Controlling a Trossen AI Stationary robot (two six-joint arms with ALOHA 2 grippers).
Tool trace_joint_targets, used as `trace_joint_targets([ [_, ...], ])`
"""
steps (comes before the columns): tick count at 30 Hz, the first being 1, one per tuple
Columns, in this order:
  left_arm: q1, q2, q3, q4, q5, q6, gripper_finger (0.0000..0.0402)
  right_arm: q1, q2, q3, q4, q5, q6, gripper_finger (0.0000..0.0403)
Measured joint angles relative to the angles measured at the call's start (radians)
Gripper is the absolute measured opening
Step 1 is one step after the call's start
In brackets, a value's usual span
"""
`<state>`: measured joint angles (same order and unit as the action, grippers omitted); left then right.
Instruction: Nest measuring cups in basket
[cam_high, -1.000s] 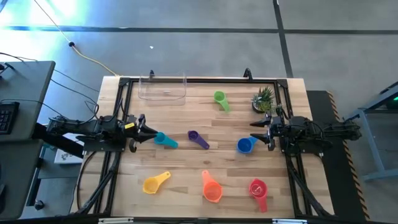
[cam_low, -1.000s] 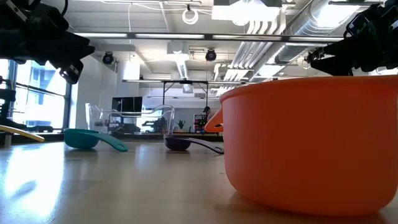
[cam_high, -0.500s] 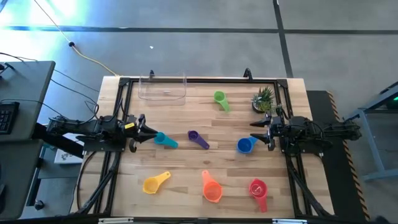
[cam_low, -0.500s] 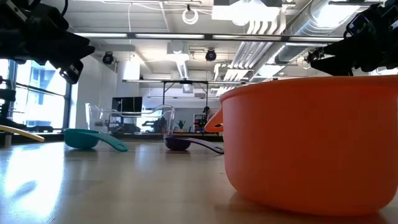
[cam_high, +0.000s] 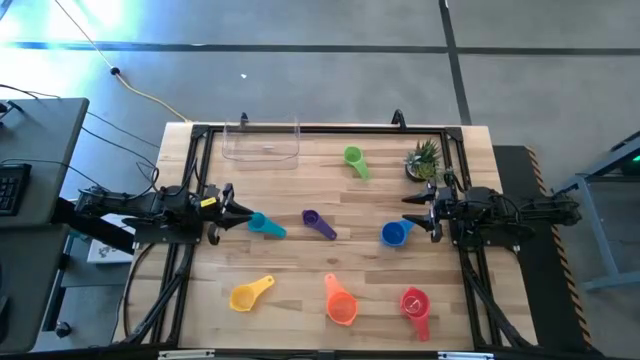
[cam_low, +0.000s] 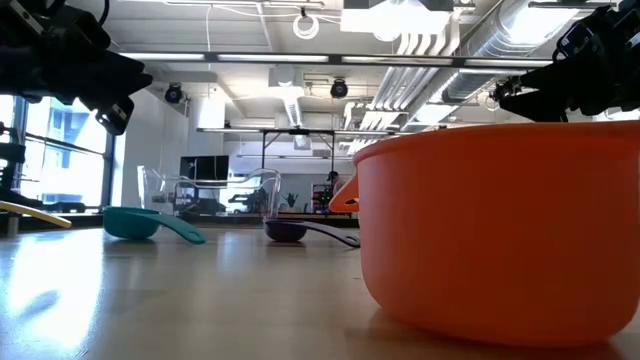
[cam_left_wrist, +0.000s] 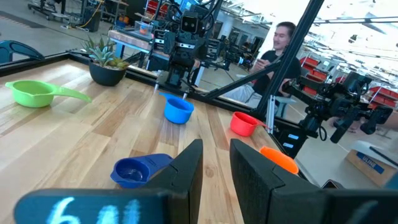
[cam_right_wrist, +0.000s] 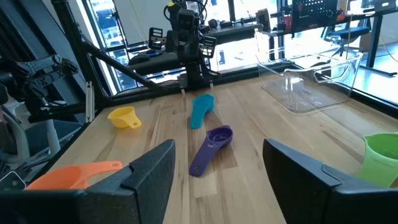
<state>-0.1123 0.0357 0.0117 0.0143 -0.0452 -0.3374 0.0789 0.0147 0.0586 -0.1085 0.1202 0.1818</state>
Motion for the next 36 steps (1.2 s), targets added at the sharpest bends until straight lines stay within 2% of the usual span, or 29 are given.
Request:
trace_joint_targets([
  [12,0.0,0.0,0.0,0.001,-0.005,-0.054,0.0071,0.0,0.0,0.0,0.0,0.001,0.0,0.0234],
  [16,0.0,0.0,0.0,0.001,-0.005,-0.059,0.0071,0.0,0.0,0.0,0.002,0.033,0.006,0.0234],
  [24,0.0,0.0,0.0,0.008,-0.015,-0.213,0.0071,0.0,0.0,0.0,0.024,0.055,0.029,0.0234],
  [31,0.001,0.0,0.0,0.021,-0.121,-0.396,0.0071,0.0,0.0,0.0,0.153,0.071,0.137,0.0234],
  [36,0.0,0.0,0.0,0.026,-0.148,-0.446,0.0071,0.0,0.0,0.0,0.289,0.074,0.157,0.0234],
])
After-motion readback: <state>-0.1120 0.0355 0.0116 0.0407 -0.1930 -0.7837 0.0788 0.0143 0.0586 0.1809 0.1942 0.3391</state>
